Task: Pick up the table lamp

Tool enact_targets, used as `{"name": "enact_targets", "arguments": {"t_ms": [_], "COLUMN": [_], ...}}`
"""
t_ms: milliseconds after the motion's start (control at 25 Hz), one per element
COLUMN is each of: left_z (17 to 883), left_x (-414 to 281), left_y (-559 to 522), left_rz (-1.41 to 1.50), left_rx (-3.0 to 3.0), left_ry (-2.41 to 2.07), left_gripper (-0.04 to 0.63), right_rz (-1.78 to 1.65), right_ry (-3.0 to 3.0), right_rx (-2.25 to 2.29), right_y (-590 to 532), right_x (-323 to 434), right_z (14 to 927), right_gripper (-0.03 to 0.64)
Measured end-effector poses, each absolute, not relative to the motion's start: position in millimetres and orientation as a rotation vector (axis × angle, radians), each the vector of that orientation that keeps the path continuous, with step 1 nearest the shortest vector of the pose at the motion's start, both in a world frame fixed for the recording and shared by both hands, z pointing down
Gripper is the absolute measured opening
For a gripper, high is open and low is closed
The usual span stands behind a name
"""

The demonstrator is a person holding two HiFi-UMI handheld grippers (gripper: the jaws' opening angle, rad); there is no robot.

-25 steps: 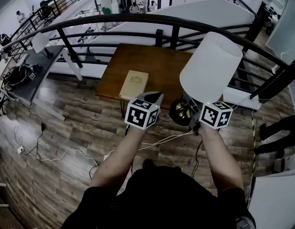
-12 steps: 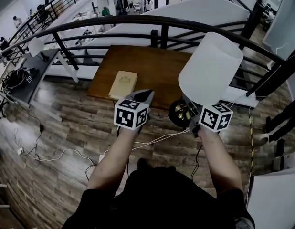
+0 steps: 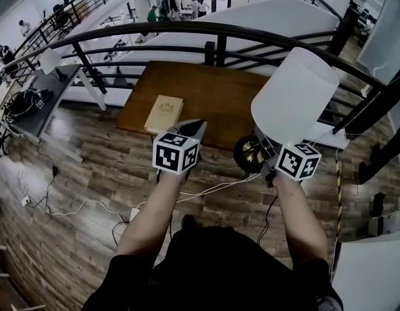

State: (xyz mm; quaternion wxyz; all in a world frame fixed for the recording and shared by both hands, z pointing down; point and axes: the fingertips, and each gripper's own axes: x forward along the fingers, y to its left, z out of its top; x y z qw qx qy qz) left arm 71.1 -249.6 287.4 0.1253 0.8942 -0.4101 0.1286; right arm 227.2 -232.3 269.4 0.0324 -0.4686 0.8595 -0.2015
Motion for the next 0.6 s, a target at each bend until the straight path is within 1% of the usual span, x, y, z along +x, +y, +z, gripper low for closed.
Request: {"name": "enact_targets", "arguments": {"t_ms": [600], "left_z": [286.2], "left_x": [74.7], "left_y": [-257.6], "left_rz": [0.401], "left_rx": [2.612], "left_ry": [-1.208], "left_gripper": [0.008], "right_rz": [-0.619], "right_ry": [2.631], "right_rx": [-1.434], "right_y": [-238.4], "right_x": [236.7], "right_z": [267.0], "right_gripper": [0.103]}}
